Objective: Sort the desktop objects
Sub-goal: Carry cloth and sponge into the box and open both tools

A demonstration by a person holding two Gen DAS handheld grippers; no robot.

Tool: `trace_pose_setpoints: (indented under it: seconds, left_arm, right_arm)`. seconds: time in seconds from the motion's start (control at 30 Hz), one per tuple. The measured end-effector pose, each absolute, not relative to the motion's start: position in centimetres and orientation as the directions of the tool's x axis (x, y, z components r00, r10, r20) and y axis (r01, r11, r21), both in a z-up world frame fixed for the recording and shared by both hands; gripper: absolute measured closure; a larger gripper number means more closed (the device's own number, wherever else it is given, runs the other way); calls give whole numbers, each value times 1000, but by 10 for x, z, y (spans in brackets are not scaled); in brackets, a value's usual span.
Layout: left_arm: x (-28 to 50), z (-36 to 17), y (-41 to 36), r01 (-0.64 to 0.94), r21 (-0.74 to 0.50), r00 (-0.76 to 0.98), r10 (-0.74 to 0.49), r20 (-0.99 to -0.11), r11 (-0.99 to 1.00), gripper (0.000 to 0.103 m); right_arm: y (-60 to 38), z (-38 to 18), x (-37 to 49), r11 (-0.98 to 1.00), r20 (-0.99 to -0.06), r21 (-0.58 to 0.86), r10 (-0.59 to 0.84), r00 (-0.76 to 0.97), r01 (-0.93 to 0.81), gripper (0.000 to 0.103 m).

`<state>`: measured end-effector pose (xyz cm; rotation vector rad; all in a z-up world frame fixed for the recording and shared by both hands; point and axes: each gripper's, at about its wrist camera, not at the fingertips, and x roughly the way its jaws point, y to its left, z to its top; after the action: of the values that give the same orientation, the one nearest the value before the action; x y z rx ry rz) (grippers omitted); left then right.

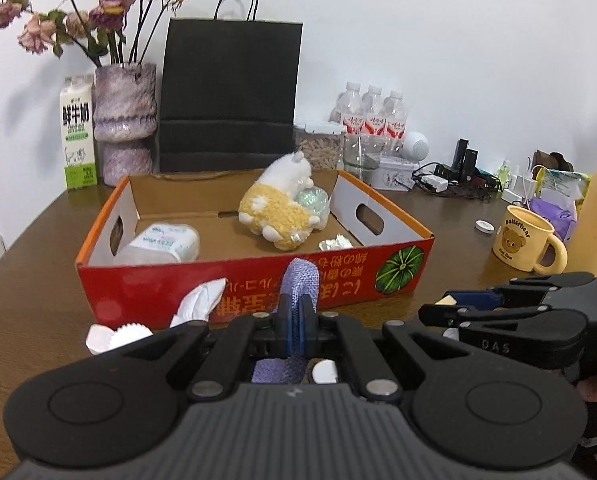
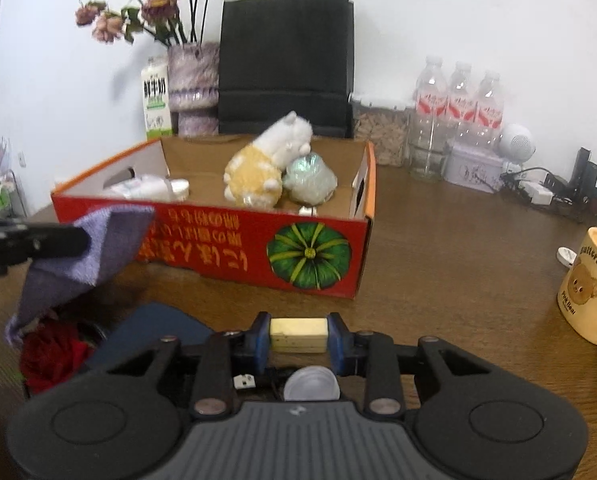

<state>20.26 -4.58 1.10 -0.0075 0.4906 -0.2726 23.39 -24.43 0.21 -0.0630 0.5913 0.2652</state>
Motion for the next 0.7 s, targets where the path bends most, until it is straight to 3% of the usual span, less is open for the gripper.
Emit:
trace_pose_setpoints:
  seconds: [0.33,0.7]
  left_arm:
    - [191,49,-43,247,5,917,-232,-323,969,99]
    - [216,88,-45,242,-15,949,-240,-207,970,99]
  right_arm:
    - [-232,50,235,960,-435,34,265,860,-279,74]
    - [-208,92,264,958,-338,41,280,899,-283,74]
